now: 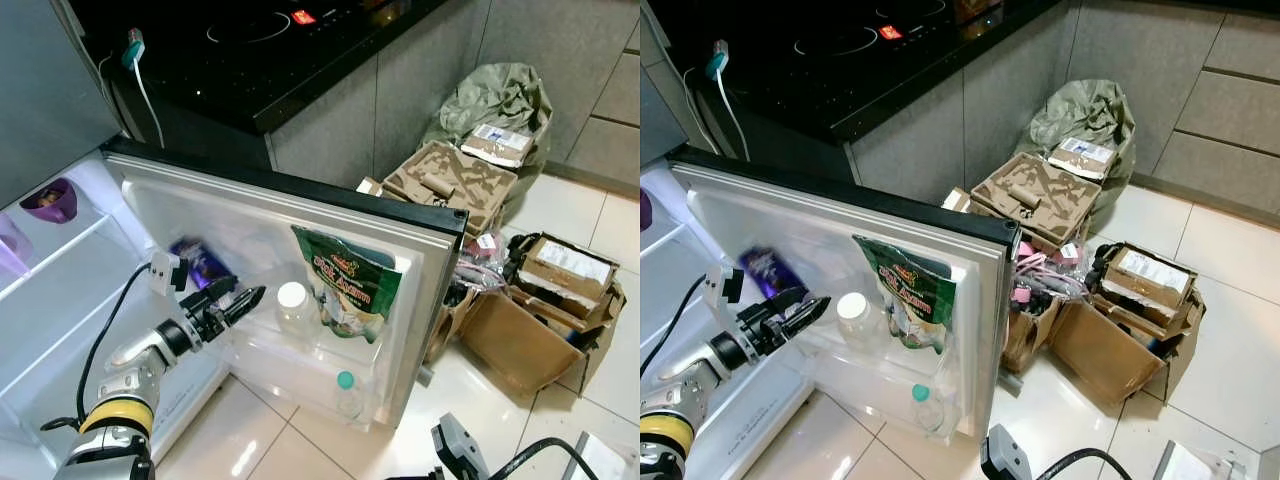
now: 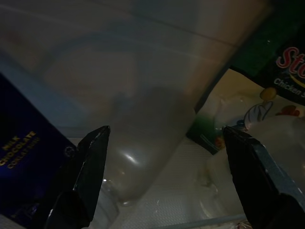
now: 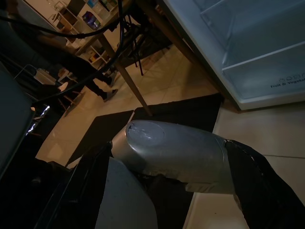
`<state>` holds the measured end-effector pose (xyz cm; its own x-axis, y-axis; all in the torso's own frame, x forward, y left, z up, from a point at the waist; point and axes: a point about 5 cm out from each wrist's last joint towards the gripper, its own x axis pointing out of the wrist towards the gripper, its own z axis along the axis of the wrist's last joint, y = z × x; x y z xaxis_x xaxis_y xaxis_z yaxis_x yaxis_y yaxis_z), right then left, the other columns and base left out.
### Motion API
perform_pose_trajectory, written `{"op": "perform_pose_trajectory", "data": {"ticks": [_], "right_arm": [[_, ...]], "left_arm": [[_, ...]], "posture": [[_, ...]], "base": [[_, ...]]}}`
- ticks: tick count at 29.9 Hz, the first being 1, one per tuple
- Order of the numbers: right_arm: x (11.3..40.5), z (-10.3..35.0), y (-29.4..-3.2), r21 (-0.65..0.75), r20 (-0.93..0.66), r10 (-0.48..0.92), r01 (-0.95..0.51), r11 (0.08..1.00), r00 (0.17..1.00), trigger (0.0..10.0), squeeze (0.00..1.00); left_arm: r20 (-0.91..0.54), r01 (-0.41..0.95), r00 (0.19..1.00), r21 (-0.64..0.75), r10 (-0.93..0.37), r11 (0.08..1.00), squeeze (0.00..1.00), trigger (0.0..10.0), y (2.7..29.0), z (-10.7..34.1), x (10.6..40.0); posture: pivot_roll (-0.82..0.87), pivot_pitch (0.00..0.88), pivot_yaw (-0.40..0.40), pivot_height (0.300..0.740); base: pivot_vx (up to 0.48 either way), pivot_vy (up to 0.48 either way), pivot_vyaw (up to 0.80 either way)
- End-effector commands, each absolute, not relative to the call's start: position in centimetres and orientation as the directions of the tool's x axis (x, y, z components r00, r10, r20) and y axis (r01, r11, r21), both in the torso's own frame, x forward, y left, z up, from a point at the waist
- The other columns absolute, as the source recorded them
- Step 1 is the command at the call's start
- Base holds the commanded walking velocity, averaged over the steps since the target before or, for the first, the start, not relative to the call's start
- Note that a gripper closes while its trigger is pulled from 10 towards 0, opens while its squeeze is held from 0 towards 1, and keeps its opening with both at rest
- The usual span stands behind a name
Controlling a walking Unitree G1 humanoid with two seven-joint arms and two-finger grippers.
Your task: Restocking fridge
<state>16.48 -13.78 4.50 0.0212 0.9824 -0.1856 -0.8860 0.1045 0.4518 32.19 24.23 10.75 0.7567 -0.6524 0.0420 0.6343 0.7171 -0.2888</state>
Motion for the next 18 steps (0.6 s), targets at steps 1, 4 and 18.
{"op": "perform_pose_trajectory", "data": {"ticks": [1,4,18], "right_arm": [[16.1,4.4,-13.6,0.465,-0.19,0.982,-0.88,0.097,0.008,10.0,0.0],[16.2,4.4,-13.6,0.463,-0.191,0.982,-0.881,0.099,0.011,10.0,0.0],[16.6,4.5,-13.4,0.457,-0.191,0.982,-0.883,0.104,0.017,10.0,0.0]], "left_arm": [[-0.031,0.61,0.757,-0.324,-0.652,0.723,0.0,10.0,24.8,9.1,31.2],[-0.026,0.605,0.764,-0.318,-0.644,0.73,0.0,4.5,24.9,9.2,31.3],[0.068,0.671,0.736,-0.203,-0.673,0.713,0.0,0.0,24.7,12.6,32.5]], "posture": [[-0.17,0.173,0.097,0.74],[-0.17,0.171,0.095,0.74],[-0.17,0.169,0.093,0.74]], "base": [[0.0,0.0,0.0],[0.0,0.0,0.0],[0.0,0.0,0.0]]}}
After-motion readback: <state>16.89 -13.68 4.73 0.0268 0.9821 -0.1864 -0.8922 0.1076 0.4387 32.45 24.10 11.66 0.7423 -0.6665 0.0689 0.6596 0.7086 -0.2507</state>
